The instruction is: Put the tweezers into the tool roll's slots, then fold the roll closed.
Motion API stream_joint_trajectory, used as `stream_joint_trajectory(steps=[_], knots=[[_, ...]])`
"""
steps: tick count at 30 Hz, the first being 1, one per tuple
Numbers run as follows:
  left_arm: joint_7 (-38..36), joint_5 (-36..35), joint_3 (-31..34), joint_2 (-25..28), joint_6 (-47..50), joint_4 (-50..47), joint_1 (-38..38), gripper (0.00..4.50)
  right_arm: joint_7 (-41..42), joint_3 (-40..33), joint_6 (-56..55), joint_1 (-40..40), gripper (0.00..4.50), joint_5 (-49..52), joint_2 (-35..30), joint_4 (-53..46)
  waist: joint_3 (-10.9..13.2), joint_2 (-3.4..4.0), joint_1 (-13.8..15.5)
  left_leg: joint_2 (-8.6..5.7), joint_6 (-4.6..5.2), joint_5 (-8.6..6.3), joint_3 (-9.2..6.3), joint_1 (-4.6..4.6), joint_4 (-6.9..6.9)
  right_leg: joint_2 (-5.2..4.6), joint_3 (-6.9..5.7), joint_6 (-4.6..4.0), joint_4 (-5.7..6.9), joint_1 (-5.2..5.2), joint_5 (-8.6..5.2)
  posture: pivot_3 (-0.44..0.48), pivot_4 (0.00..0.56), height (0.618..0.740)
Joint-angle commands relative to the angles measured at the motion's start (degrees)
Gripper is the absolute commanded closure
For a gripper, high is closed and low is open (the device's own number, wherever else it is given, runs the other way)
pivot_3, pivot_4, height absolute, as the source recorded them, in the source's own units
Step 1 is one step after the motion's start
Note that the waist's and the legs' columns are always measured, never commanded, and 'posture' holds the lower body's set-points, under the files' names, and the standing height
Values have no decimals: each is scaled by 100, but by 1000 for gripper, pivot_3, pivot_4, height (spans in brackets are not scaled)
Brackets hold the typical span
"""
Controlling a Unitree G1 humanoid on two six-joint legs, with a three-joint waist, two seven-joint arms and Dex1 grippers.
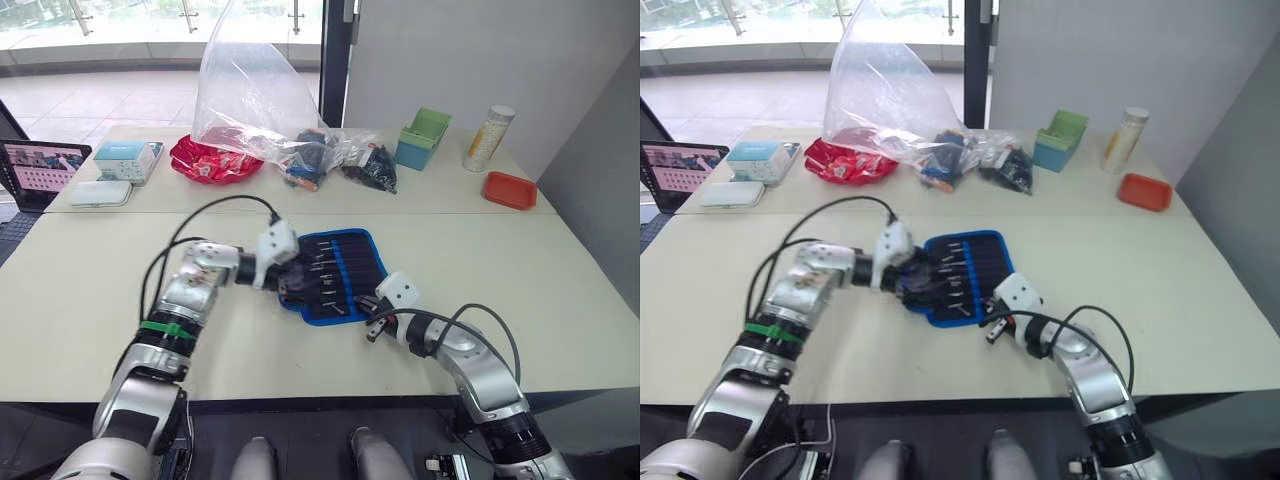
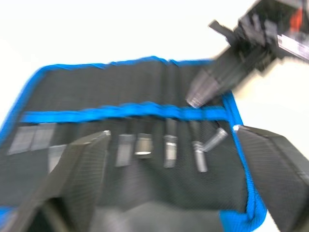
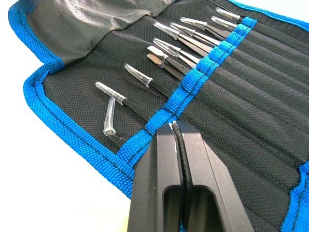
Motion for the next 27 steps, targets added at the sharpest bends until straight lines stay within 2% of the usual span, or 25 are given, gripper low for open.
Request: stream_joint_trajectory(steps=[1,4,8,13,16,21,22,27], knots=[[-17,-574,667,234,107,-179,-75,23,-14,22,13,-43,4500,-109,-108,212,0,0,-2,0,0,0,0,1,1,0,0,0,1,0,0,0,150,733],[-61,-634,938,656,77,-188,155,23,199,-90,-57,-252,4500,87,-226,-278,4,6,-12,1,0,0,1,3,1,0,0,0,3,-2,0,0,150,733],[-149,-769,1202,1204,194,-378,710,23,558,-366,531,-817,4500,853,-257,-1221,33,28,-71,3,0,0,4,-11,-4,0,2,0,5,-18,1,0,150,733],[-46,-958,1537,1512,197,-898,1564,0,757,434,745,-1570,2979,515,-326,-1358,40,28,-79,7,0,0,0,-13,-11,1,-5,-4,7,-20,-1,0,150,733],[123,-1296,1901,1494,385,-1267,1969,0,567,873,902,-1965,1895,256,-58,-1059,44,23,-63,8,0,0,0,-17,-11,1,-6,-7,5,-23,-3,0,150,733],[348,-1475,2200,1591,513,-1784,2587,0,394,1504,932,-2236,187,-198,308,-470,46,24,-56,9,0,0,1,-20,-9,1,-7,-8,6,-27,-2,0,150,733],[389,-1481,2214,1608,515,-1862,2670,0,388,1606,909,-2267,61,-301,310,-369,47,23,-52,9,0,0,1,-19,-9,0,-7,-8,8,-27,-2,0,150,733],[536,-1542,2268,1797,815,-2336,3288,0,326,2038,695,-2418,61,-721,532,162,49,24,-47,11,0,0,4,-22,-10,0,-7,-11,8,-35,-2,0,150,733]])
